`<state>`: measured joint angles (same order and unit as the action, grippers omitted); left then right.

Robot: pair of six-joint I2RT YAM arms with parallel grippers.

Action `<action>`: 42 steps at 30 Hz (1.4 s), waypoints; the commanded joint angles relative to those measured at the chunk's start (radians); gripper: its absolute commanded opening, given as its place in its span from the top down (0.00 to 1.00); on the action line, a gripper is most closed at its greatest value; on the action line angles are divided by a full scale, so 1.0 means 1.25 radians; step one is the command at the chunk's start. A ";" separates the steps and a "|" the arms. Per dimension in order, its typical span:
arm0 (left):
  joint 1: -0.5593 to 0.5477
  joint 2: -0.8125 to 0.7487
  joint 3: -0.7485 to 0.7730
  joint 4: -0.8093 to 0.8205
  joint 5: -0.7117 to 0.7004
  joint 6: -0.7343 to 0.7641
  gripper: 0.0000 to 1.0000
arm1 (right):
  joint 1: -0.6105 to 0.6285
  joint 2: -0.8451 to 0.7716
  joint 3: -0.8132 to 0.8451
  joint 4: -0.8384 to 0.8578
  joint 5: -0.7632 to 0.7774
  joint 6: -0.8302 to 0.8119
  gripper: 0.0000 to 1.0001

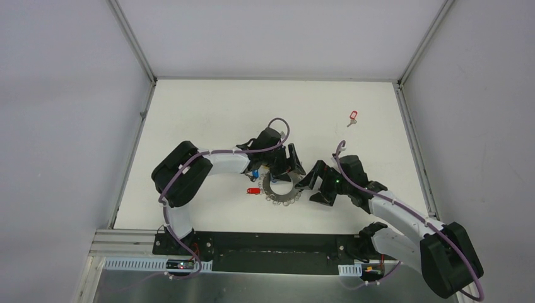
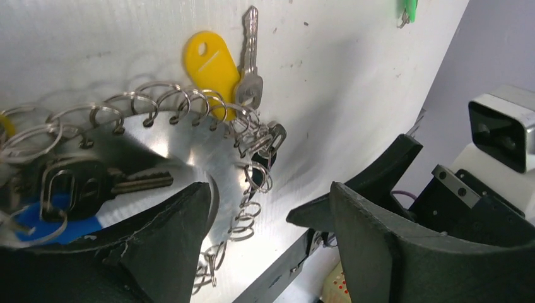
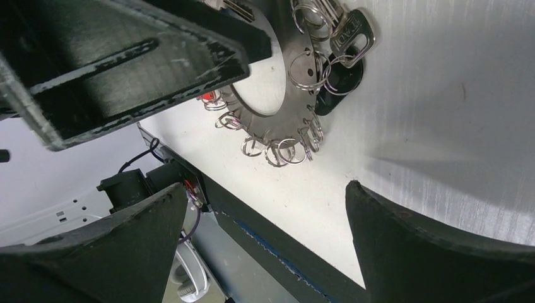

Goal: Put the keys on the keyring

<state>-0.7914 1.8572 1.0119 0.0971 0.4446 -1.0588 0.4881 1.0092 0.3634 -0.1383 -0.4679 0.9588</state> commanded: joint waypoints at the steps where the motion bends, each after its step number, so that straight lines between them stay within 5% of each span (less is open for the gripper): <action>1: 0.016 -0.123 0.017 -0.062 -0.048 0.071 0.28 | 0.001 0.011 0.028 -0.007 -0.005 -0.017 0.02; 10: 0.062 -0.352 -0.018 -0.393 -0.174 0.196 0.28 | 0.001 0.094 0.091 -0.031 -0.015 -0.088 0.02; 17: 0.071 -0.489 -0.119 -0.535 -0.206 0.175 0.28 | 0.001 0.177 0.153 -0.066 -0.021 -0.145 0.07; 27: 0.073 -0.582 -0.247 -0.577 -0.180 0.083 0.28 | 0.003 0.260 0.231 -0.110 -0.022 -0.202 0.17; 42: 0.074 -0.469 -0.256 -0.461 -0.144 0.030 0.30 | -0.001 0.411 0.445 -0.273 0.134 -0.373 0.22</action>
<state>-0.7052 1.2507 0.6926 -0.5400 0.2569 -0.9863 0.4881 1.4693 0.8066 -0.4068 -0.3904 0.5938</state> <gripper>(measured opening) 0.701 0.795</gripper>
